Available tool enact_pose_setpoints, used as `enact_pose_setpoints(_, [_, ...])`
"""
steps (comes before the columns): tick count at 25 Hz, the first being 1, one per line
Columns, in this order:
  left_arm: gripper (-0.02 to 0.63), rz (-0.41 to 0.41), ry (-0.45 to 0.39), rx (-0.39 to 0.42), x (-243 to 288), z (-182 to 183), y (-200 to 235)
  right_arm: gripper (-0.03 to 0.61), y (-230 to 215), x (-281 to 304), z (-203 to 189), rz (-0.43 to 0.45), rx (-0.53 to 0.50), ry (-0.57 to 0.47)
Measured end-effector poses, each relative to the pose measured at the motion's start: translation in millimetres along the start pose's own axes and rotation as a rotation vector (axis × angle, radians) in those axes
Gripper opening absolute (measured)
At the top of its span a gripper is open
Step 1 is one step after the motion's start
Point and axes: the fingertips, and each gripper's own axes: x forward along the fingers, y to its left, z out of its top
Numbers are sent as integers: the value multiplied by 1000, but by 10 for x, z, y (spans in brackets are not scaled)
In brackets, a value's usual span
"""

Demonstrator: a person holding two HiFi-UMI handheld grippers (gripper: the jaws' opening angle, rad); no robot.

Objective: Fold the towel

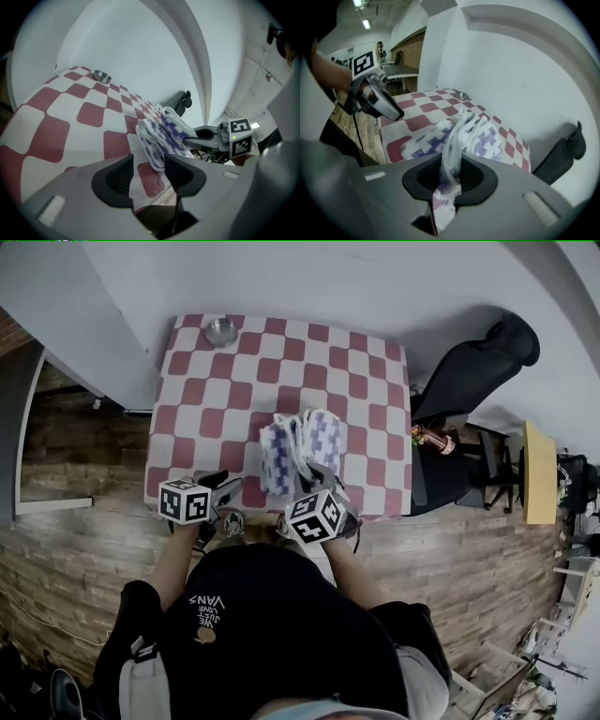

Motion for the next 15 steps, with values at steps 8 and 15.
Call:
enact_pose_setpoints(8, [186, -22, 7, 5, -147, -78, 143, 127, 768, 281, 6, 60, -211, 74])
enact_pose_setpoints(15, [186, -50, 13, 26, -189, -85, 169, 217, 1005, 101, 412, 164, -78, -114])
